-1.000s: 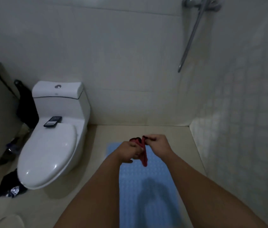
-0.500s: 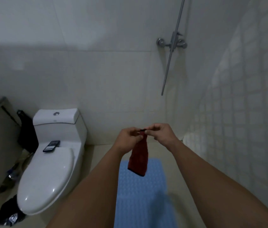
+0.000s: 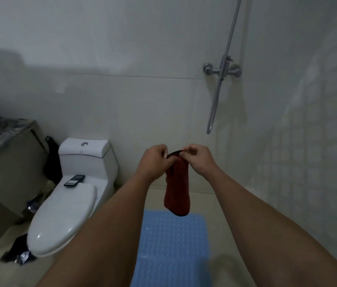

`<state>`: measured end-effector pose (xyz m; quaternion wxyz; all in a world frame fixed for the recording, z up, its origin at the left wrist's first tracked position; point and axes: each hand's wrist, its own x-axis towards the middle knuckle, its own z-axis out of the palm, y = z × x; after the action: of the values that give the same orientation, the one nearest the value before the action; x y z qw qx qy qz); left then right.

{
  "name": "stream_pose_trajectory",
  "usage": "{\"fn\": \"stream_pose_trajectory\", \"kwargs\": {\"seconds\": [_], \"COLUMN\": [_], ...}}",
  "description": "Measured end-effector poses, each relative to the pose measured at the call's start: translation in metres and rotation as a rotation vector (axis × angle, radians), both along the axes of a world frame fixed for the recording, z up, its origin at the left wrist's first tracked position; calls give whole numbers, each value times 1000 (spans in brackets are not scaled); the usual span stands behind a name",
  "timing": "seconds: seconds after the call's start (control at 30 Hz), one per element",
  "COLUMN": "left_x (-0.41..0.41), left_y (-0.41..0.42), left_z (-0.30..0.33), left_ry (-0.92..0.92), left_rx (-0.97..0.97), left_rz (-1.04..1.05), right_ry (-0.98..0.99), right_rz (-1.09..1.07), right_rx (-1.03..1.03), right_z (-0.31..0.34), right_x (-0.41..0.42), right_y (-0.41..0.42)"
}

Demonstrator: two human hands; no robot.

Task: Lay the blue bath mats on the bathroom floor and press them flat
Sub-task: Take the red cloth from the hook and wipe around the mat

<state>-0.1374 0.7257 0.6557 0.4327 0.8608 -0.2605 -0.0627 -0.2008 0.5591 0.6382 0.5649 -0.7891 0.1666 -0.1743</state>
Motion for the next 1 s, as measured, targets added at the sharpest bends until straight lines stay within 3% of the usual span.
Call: {"fn": "stream_pose_trajectory", "kwargs": {"seconds": [0.3, 0.57, 0.83, 1.0], "left_x": [5, -13, -58, -110], "left_y": [119, 268, 431, 493], "left_z": [26, 48, 26, 22], "left_ry": [-169, -148, -85, -25], "left_rx": [278, 304, 411, 421], "left_rz": [165, 385, 735, 1007], "right_ry": [-2, -30, -33, -16], "right_rz": [255, 506, 851, 1089], "right_rx": [-44, -76, -86, -69], "right_z": [10, 26, 14, 18], "right_x": [47, 83, 84, 84], "right_y": [80, 225, 402, 492]}}
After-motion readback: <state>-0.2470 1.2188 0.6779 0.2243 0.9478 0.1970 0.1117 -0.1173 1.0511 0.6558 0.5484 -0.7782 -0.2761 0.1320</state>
